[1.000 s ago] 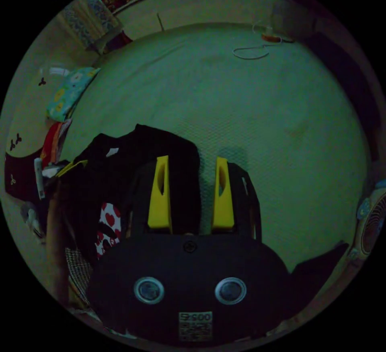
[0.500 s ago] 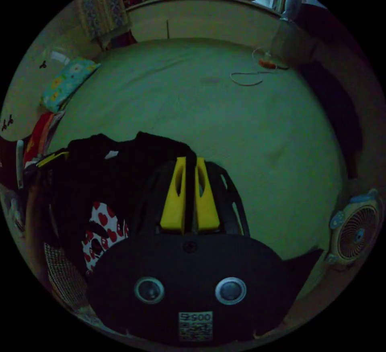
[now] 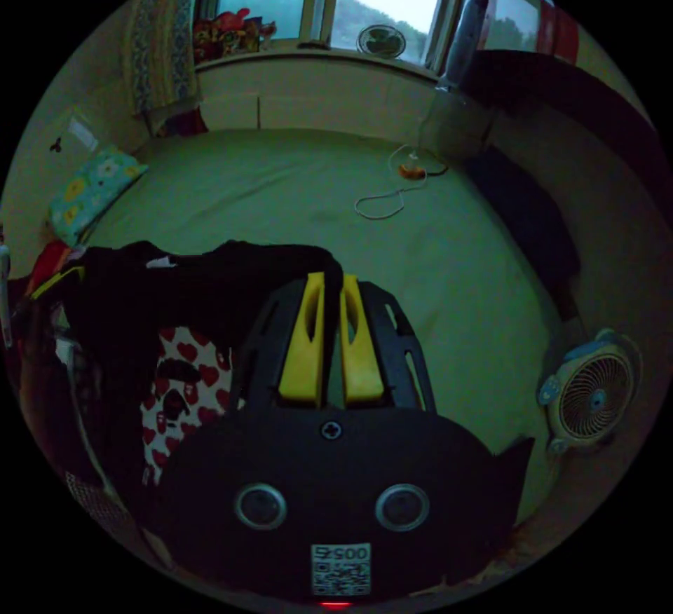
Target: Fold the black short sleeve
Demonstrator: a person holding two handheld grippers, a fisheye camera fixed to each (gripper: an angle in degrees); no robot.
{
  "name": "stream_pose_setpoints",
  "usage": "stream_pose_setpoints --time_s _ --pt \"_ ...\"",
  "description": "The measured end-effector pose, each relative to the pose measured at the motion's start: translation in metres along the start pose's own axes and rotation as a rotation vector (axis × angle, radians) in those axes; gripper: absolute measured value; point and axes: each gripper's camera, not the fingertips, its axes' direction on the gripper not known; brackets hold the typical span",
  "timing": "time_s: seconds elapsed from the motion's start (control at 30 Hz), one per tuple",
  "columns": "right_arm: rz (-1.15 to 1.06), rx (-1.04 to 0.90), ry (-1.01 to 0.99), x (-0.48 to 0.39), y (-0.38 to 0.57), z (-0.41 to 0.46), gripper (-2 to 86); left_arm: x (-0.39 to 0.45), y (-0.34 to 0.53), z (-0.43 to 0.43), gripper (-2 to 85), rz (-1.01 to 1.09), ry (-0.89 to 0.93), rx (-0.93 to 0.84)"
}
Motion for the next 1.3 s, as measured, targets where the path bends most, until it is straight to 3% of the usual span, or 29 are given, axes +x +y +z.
stream_pose_setpoints --time_s 0.33,0.5,0.57,0.7,1.0,1.3 --pt "-0.072 0.006 -0.162 0.042 0.164 -0.155 -0.9 -0.029 0.169 -0.131 3.7 0.092 0.15 0.023" --pt "-0.078 -0.115 -0.204 0.049 0.296 -0.184 -0.6 -0.034 0.284 -0.156 3.8 0.101 0.196 -0.082" --pt "-0.047 -0.194 -0.231 0.049 0.333 -0.174 0.2 -0.035 0.332 -0.137 4.5 0.059 0.223 -0.221" --pt "-0.013 -0.27 -0.19 0.054 0.384 -0.17 6.7 -0.041 0.387 -0.115 6.7 0.003 0.19 -0.337" --pt "-0.066 -0.205 -0.206 0.064 0.415 -0.233 10.5 -0.056 0.449 -0.164 10.9 0.043 0.202 -0.24" --pt "-0.07 -0.181 -0.172 0.044 0.385 -0.22 13.2 -0.043 0.445 -0.154 11.2 -0.006 0.184 -0.18"
